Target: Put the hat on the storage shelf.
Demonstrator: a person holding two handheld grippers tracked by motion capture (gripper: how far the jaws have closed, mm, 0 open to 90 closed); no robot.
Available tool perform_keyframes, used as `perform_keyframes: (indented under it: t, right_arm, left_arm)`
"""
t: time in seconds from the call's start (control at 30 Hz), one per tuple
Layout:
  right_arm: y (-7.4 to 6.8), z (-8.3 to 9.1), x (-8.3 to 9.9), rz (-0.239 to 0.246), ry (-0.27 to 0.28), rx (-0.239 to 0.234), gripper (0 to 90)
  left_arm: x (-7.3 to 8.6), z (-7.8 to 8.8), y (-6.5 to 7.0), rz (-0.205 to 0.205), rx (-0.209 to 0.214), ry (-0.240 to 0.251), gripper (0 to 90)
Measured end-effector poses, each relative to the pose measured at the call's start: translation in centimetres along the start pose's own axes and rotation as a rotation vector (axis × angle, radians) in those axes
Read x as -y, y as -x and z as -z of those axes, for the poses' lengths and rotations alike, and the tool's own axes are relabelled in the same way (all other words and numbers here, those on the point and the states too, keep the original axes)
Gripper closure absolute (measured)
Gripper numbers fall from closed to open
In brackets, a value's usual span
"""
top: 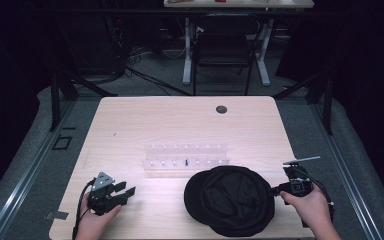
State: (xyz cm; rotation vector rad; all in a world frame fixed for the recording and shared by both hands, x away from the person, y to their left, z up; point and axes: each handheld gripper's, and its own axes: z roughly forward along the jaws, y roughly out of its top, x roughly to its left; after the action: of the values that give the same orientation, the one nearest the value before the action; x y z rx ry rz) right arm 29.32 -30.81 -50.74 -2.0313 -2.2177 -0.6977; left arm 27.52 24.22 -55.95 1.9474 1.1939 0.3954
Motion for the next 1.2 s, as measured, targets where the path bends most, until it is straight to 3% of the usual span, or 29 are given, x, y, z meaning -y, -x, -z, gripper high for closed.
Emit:
perform_keyframes:
  t: [0.6, 0.7, 0.73, 0.77, 0.83, 0.87, 0.93, 1.07, 1.2]
  right_arm:
    - [0.1, -2.0, -1.0, -0.029, -0.112, 0.016, 78.5]
    - [0.3, -2.3, -1.1, -0.034, -0.127, 0.007, 79.6]
    - [0.3, -2.6, -1.2, -0.062, -0.125, -0.006, 81.0]
    - [0.5, -2.6, -1.3, -0.052, -0.152, -0.001, 82.1]
    - [0.5, -2.9, -1.4, -0.089, -0.137, -0.027, 82.9]
    - [0.7, -2.7, -1.6, -0.064, -0.178, -0.025, 83.3]
    - [0.7, -2.8, -1.6, -0.083, -0.169, -0.026, 84.4]
    - [0.8, -2.6, -1.8, -0.076, -0.199, -0.029, 86.2]
    - [0.9, -2.4, -1.9, -0.101, -0.194, -0.063, 87.7]
  left_arm:
    - [0.0, 0.0, 0.0, -0.010, 0.002, -0.008, 56.0]
    - [0.0, 0.0, 0.0, -0.009, 0.002, -0.005, 56.0]
    - [0.0, 0.0, 0.0, -0.008, 0.002, -0.005, 55.9]
    - [0.0, 0.0, 0.0, -0.008, 0.002, -0.005, 56.0]
    - [0.0, 0.0, -0.1, -0.007, 0.002, -0.005, 56.0]
    - [0.0, 0.0, -0.1, -0.007, 0.002, -0.005, 55.9]
    - [0.0, 0.0, -0.1, -0.007, 0.003, -0.006, 55.9]
    - [0.0, 0.0, -0.1, -0.008, 0.003, -0.006, 56.0]
    - [0.0, 0.0, -0.1, -0.006, 0.002, -0.005, 55.9]
